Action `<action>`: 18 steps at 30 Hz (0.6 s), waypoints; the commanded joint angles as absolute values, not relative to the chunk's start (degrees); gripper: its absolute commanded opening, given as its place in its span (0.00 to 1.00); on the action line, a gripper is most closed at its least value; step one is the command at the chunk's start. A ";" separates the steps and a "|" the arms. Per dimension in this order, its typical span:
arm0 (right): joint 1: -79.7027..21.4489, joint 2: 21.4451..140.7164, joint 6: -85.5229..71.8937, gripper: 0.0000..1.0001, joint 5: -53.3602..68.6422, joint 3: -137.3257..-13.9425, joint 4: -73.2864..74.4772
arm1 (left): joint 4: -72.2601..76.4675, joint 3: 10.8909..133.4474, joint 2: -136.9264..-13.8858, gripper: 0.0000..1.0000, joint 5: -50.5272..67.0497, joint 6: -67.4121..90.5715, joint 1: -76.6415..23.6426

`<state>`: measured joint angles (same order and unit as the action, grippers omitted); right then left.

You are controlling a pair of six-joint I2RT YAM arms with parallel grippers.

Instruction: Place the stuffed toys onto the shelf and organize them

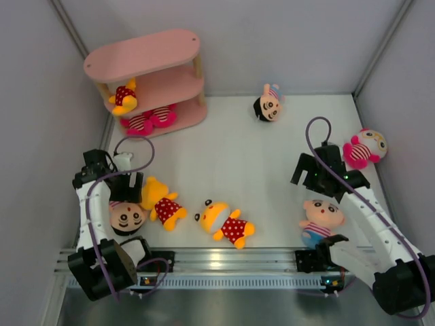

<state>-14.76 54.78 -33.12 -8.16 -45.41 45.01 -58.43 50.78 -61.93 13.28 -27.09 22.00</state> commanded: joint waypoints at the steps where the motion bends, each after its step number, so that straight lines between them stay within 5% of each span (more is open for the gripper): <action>1: -14.59 54.76 -29.80 0.99 -6.42 -47.19 39.91 | -53.36 52.64 -60.03 0.98 8.90 -22.34 22.24; 8: -14.59 64.48 -25.66 0.99 -3.60 -59.12 24.79 | -51.59 57.39 -60.99 0.98 4.12 -18.10 22.24; 18: -14.50 108.40 -21.45 0.99 -5.54 -101.73 22.77 | -51.68 59.32 -64.16 0.98 7.03 -19.51 22.24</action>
<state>-14.72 99.88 -24.01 -4.54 -92.75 24.58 -53.58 56.51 -63.99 6.17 -19.79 22.00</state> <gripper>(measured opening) 0.993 0.983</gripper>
